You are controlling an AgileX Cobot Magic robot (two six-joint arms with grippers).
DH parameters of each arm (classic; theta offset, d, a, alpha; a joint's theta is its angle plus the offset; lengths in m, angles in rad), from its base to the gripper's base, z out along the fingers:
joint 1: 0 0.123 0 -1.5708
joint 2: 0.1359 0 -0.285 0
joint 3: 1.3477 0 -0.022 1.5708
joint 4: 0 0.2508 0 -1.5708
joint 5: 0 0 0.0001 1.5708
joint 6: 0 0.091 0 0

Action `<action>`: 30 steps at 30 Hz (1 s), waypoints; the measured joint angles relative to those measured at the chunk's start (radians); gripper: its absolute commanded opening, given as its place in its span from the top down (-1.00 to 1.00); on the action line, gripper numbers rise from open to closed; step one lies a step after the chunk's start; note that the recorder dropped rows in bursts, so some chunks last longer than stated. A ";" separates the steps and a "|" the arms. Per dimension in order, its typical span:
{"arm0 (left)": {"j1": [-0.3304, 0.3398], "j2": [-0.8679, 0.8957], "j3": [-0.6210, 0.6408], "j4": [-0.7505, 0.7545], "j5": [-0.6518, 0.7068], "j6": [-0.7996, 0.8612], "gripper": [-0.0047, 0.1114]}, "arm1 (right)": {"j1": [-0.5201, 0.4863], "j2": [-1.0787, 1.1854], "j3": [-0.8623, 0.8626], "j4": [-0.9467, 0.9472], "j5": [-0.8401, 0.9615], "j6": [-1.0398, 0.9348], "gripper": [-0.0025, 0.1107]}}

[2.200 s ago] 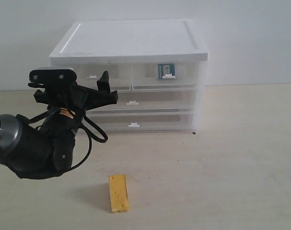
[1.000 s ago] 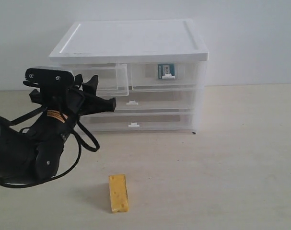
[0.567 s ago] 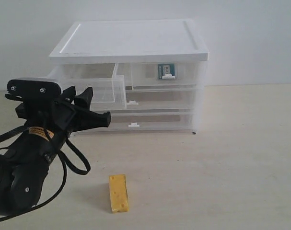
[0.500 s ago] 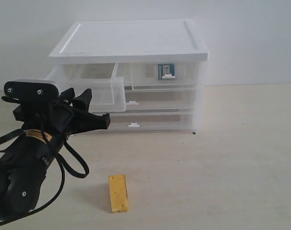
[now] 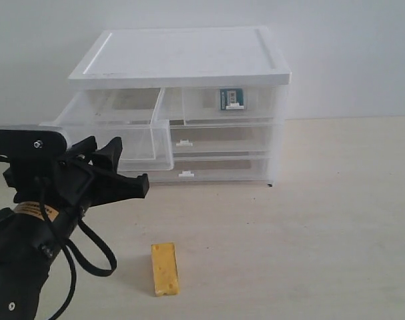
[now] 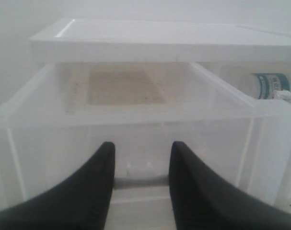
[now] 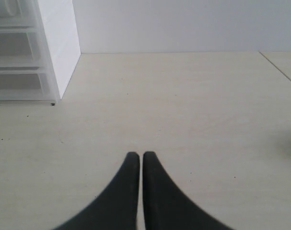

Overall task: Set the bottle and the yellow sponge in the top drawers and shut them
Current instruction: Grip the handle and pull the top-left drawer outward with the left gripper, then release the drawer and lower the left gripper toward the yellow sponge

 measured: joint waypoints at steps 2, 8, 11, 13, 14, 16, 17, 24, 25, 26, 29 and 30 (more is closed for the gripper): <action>-0.017 -0.003 0.002 -0.022 -0.006 0.008 0.84 | 0.000 0.000 0.000 0.000 0.000 0.000 0.96; -0.029 -0.008 0.004 -0.045 -0.004 0.026 0.84 | 0.000 0.000 0.000 0.000 0.000 0.000 0.96; -0.031 -0.010 0.004 -0.047 -0.002 0.026 0.83 | 0.000 0.000 0.000 0.000 0.000 0.000 0.96; -0.033 -0.012 0.004 -0.050 0.003 0.028 0.70 | 0.000 0.000 0.000 0.000 0.000 0.000 0.96; -0.033 -0.014 0.004 -0.050 0.005 0.030 0.62 | 0.000 0.000 0.000 0.000 0.000 0.000 0.96; -0.033 -0.023 0.004 -0.052 0.021 0.032 0.35 | 0.000 0.000 0.000 0.000 0.000 0.000 0.96; -0.033 -0.028 0.004 -0.055 0.033 0.036 0.23 | 0.000 0.000 0.000 0.000 0.000 0.000 0.96; -0.043 -0.080 0.004 -0.077 0.114 0.076 -0.35 | 0.000 0.000 0.000 0.000 0.000 0.000 0.96; -0.043 -0.086 0.004 -0.095 0.135 0.090 -0.35 | 0.000 0.000 0.000 0.000 0.000 0.000 0.96; -0.043 -0.094 0.004 -0.112 0.162 0.107 -0.35 | 0.000 0.000 0.000 0.000 0.000 0.000 0.96; -0.043 -0.122 0.004 -0.157 0.244 0.165 -0.35 | 0.000 0.000 0.000 0.000 0.000 0.000 0.96; -0.043 -0.134 0.004 -0.167 0.271 0.180 -0.35 | 0.000 0.000 0.000 0.000 0.000 0.000 0.96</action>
